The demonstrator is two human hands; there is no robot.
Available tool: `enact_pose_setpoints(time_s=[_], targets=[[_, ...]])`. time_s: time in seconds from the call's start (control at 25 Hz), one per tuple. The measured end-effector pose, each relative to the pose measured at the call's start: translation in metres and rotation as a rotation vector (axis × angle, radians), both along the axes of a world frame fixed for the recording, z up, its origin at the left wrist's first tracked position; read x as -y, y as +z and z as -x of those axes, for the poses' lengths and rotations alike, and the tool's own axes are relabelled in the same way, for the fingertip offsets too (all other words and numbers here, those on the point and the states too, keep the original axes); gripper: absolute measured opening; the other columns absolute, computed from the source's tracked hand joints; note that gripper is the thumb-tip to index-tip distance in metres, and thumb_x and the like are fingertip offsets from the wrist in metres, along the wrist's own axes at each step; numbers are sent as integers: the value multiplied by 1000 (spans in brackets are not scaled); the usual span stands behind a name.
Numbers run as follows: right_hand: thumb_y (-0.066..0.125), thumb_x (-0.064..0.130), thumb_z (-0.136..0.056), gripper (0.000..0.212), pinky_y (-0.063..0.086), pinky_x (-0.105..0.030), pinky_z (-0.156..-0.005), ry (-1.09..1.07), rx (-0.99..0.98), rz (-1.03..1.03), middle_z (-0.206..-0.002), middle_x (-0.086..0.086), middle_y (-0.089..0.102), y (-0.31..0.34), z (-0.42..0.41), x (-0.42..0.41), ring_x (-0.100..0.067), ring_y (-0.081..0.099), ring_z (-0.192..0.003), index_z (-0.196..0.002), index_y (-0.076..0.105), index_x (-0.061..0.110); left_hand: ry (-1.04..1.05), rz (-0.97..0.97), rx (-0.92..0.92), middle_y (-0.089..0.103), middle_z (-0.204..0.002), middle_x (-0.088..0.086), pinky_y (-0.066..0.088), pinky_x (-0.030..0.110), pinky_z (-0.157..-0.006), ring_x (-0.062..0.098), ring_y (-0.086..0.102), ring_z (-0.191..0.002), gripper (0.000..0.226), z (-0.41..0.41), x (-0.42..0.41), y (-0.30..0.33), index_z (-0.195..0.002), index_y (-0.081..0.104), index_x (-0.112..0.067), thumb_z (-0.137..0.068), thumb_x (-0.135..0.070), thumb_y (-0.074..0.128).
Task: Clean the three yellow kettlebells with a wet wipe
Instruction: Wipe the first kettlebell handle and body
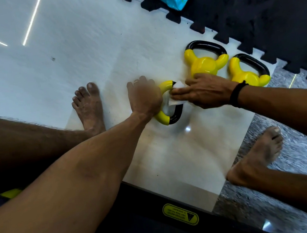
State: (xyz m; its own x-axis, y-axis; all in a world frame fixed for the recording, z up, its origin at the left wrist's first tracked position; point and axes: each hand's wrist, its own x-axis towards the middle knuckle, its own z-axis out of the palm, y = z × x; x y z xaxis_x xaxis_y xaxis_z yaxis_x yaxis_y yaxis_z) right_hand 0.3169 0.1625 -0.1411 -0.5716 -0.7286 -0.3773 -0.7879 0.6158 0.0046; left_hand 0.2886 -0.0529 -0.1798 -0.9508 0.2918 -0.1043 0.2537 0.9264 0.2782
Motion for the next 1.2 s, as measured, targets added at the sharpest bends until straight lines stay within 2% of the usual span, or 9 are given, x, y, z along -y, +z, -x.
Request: enact_pose_setpoints(time_s=[0.08,0.28,0.48,0.64,0.72,0.84,0.96,1.08,1.2], targets=[[48,15,-82,52,34,-34,-59,-13,23,-43,-136,1,57,-3,7,9,-30,57,-78,-133,51,18,2,-6,-9,57,-78,13,31,41,-72,31,50,-67,37,1,0,0,-70,58,-9,-80,-29,29],[47,10,-76,59,35,-33,-52,-7,-21,87,-141,-2,54,7,-10,-5,-29,54,-60,-134,53,15,-3,13,-16,57,-78,13,32,41,-72,31,50,-67,37,2,-1,1,-70,58,-9,-81,-29,29],[46,11,-71,43,23,-27,-46,-133,21,-1,-116,-6,67,-5,-25,32,-30,58,-49,-108,67,14,18,3,-7,58,-79,13,31,41,-73,31,51,-69,40,2,0,1,-73,60,-9,-81,-30,28],[55,4,-67,56,29,-30,-44,-236,95,161,-126,-14,62,8,-57,32,-36,55,-46,-123,59,6,23,45,13,59,-79,13,32,41,-73,32,52,-70,39,1,-1,2,-73,61,-9,-81,-30,28],[58,5,-67,65,31,-32,-48,-348,201,160,-136,-14,55,7,-70,47,-39,58,-53,-131,52,6,26,31,29,59,-79,13,33,41,-73,32,53,-70,39,1,-2,3,-73,61,-9,-81,-30,29],[55,7,-75,67,37,-34,-51,-545,225,158,-147,-8,45,0,-88,70,-41,61,-66,-140,43,9,22,32,16,59,-78,14,34,42,-73,33,53,-70,40,0,-1,2,-73,62,-8,-82,-29,30],[57,7,-70,70,47,-33,-48,-790,82,235,-146,-4,48,1,-114,86,-37,63,-66,-139,47,13,54,27,27,60,-82,15,35,43,-76,34,54,-73,43,0,-2,4,-77,64,-7,-83,-30,28],[52,4,-68,76,46,-31,-48,-1119,2,318,-151,-2,42,-2,-131,123,-32,62,-68,-143,42,13,95,22,49,61,-85,15,35,43,-78,34,55,-77,43,-2,-3,3,-81,65,-7,-84,-29,28],[40,6,-73,76,51,-31,-63,-1509,82,548,-158,-1,27,4,-128,167,-29,62,-105,-149,30,11,171,25,66,61,-86,16,34,44,-80,35,56,-80,40,-4,-6,3,-82,65,-6,-85,-27,32]])
